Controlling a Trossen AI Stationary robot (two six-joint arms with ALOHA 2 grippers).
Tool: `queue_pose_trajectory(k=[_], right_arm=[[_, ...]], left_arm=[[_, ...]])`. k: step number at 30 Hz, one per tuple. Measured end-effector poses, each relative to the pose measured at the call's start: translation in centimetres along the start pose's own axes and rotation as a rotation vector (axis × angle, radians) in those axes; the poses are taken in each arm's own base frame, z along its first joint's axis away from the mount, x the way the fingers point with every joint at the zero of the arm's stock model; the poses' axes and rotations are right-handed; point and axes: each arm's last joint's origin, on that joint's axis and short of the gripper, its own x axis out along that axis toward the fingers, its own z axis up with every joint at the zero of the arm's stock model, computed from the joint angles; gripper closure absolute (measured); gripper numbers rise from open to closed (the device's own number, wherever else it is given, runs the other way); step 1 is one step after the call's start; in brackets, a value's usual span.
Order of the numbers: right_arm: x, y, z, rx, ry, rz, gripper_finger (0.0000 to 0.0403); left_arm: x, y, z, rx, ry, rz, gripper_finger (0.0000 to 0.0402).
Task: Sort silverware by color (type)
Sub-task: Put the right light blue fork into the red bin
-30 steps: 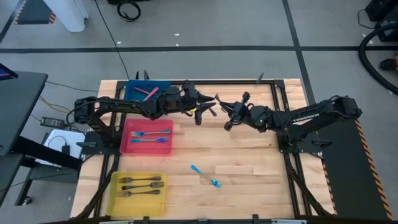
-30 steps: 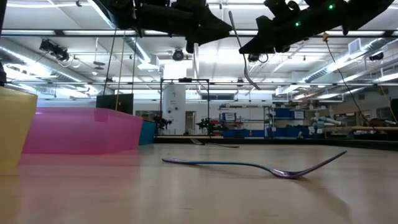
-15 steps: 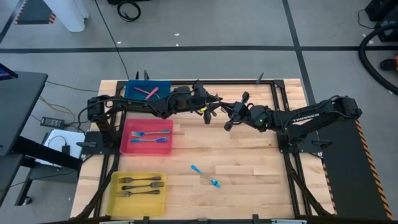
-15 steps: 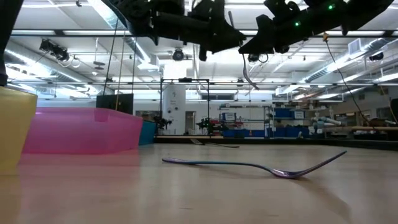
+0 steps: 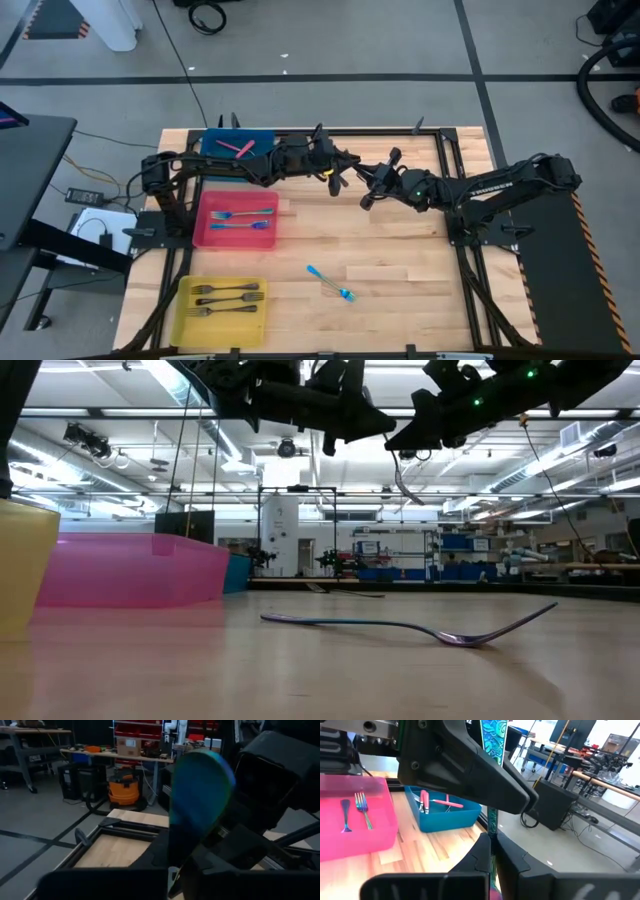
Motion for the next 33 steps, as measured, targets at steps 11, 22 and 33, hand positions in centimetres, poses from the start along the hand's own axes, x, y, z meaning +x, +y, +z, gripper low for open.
queue_pose_trajectory(k=[11,22,33], right_arm=[[0.0,0.0,0.2,0.023,-0.017,0.018,0.0353],[-0.3,0.5,0.4,0.028,-0.037,0.042,0.0322],[-0.3,0.5,0.2,0.017,-0.019,0.045,0.0321]], left_arm=[[0.0,-0.4,-0.3,0.064,0.029,0.002,0.0399],[-1.7,-0.8,0.2,0.136,0.194,-0.009,0.0401],[-10.7,-6.6,3.7,0.143,0.564,-0.190,0.0401]])
